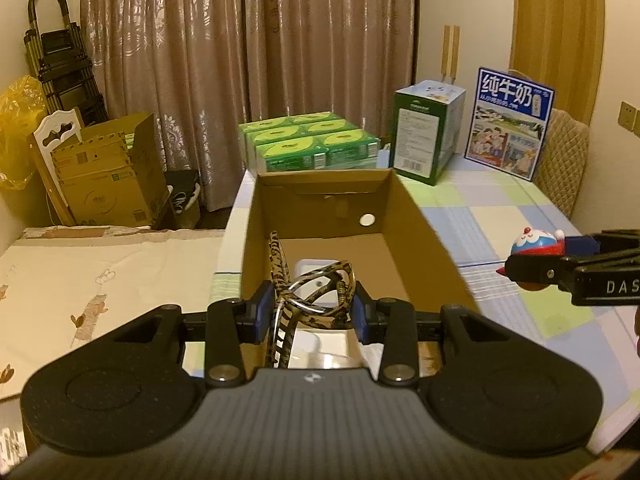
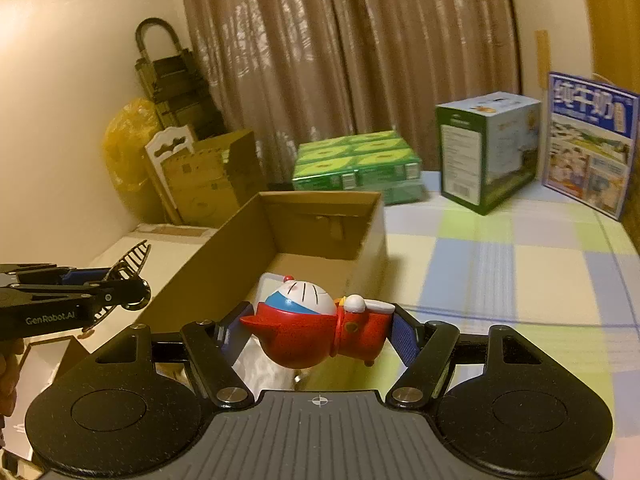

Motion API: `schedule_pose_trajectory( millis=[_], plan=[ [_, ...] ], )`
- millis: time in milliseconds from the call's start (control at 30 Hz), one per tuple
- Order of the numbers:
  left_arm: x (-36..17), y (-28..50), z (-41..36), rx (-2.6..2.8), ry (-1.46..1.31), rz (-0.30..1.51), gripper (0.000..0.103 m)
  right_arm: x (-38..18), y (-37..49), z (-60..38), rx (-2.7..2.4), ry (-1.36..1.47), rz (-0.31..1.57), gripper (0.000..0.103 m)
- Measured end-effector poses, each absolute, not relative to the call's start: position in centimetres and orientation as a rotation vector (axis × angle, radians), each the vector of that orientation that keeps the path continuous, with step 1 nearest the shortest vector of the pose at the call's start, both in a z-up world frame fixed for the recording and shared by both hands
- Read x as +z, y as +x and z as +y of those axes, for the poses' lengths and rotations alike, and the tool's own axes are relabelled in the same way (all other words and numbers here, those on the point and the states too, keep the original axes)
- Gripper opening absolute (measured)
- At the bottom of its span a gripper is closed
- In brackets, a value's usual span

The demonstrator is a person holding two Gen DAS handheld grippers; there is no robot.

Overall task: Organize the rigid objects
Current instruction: 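Carry the keychain over the cardboard box with the left tool while the right tool carries the toy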

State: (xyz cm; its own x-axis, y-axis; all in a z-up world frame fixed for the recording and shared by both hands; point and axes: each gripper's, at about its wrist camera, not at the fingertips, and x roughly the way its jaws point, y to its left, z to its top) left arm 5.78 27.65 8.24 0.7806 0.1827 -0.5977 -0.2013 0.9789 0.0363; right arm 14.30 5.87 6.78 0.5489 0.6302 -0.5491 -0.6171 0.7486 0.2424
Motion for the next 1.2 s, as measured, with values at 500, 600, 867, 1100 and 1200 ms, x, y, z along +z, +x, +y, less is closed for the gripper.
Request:
schedule_pose_trajectory(
  millis=[500,600,867,1100,1200],
  plan=[
    [4.5,12.4,30.9,0.137,-0.046,0.724,0.034,3.0,19.2,12.5,0.819,-0.103,0.719,0.068],
    [3.7,13.3,31.1,0.128,-0.035,0.741,0.034,2.2,19.8,13.2,0.823,-0.127,0.726,0.068],
    [2.5,15.1,31.6,0.11,-0.043,0.768,0.034,1.5,20.7,14.8,0.841,-0.168,0.714,0.068],
    [1.7,15.9,32.1,0.101,-0.047,0.786,0.034,0.7,20.9,15.7,0.851,-0.2,0.719,0.068],
    [1.5,16.2,32.1,0.096,-0.046,0.793,0.034,0.4,21.0,16.1,0.857,-0.212,0.723,0.068]
  ],
)
